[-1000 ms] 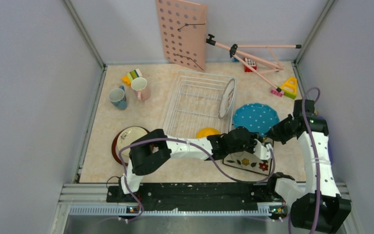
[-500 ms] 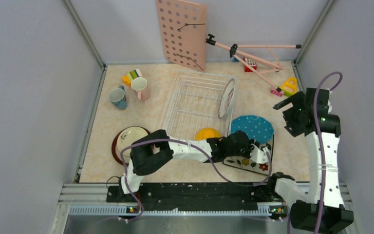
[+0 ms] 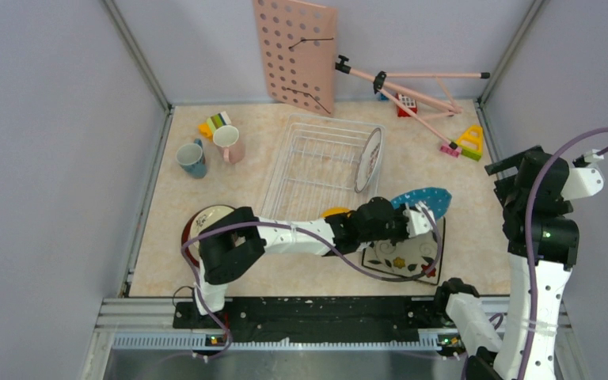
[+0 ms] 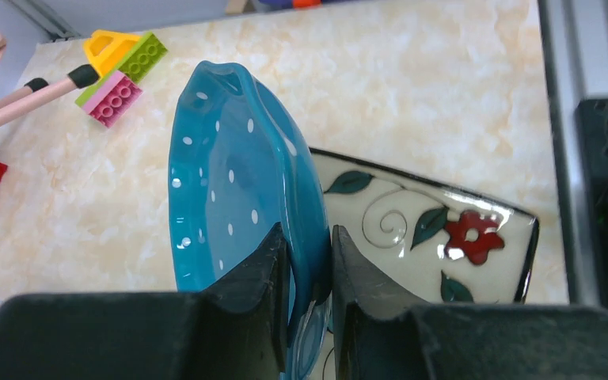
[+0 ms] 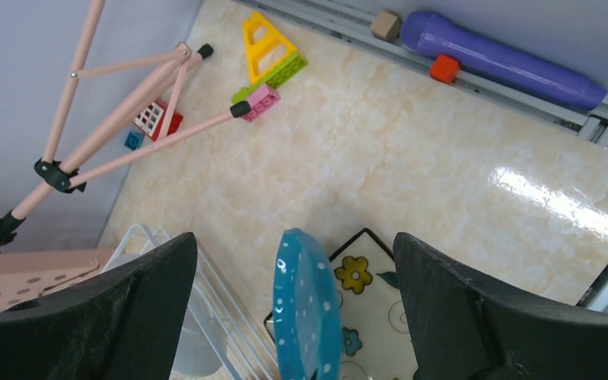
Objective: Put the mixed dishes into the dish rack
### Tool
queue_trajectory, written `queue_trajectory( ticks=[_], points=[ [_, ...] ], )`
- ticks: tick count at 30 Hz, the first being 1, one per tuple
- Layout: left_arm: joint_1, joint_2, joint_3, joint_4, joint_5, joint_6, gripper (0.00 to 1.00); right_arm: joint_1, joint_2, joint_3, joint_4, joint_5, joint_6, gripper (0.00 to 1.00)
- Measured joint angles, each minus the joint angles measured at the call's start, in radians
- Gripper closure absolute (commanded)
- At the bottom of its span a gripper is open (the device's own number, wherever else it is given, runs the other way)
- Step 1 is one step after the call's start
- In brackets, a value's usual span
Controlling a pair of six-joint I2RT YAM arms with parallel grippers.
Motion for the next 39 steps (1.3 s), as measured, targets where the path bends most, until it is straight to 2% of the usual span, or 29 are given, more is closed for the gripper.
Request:
queue_trajectory(
  ticks=[8, 17, 26, 32, 39],
  points=[
    [0.077, -0.139, -0.059, 0.090, 0.034, -0.325, 1.00, -0.001, -0.060, -0.083, 0.040, 0.036, -0.014, 0.09],
    [0.216, -0.312, -0.134, 0.227, 0.167, -0.866, 1.00, -0.001, -0.131, -0.162, 0.093, 0.039, -0.013, 0.09],
    [0.348, -0.414, -0.189, 0.361, 0.240, -1.265, 1.00, -0.001, -0.143, -0.230, 0.124, 0.023, -0.005, 0.10],
    [0.422, -0.587, -0.197, 0.244, 0.272, -1.355, 1.00, -0.001, -0.148, -0.280, 0.158, -0.010, -0.002, 0.11],
    [0.509, -0.826, -0.168, 0.056, 0.264, -1.321, 1.00, -0.001, -0.151, -0.341, 0.184, -0.050, 0.003, 0.12]
  ],
)
